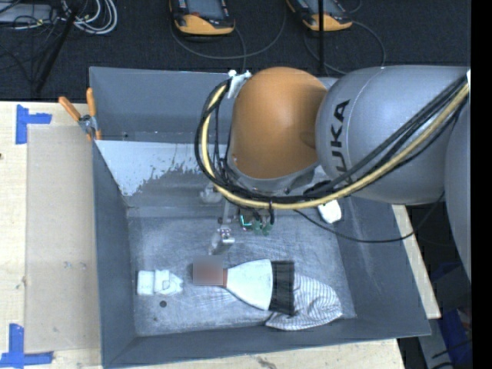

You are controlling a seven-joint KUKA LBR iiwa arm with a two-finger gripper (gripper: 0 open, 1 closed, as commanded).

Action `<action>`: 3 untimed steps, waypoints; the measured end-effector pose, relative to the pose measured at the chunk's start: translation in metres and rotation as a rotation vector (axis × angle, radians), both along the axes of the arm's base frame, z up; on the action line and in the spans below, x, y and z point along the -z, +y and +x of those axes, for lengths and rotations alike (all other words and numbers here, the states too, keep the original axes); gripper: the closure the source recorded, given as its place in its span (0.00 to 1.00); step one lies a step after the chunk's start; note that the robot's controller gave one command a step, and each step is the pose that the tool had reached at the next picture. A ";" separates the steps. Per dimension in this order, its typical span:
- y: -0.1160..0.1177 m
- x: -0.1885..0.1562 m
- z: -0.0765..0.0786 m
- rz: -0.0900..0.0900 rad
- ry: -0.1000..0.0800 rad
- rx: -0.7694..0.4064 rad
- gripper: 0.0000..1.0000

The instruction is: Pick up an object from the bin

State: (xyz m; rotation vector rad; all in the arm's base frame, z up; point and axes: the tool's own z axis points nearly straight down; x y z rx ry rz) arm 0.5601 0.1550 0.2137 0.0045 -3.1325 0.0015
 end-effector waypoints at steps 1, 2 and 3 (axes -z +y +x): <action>-0.001 -0.004 0.002 0.001 -0.008 0.004 0.00; -0.015 0.061 -0.013 0.002 -0.011 0.004 0.00; -0.025 0.079 -0.029 0.000 -0.004 0.037 0.00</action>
Offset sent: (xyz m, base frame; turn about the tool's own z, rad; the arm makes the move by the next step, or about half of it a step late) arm -0.0308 -0.0349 -0.1437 0.0071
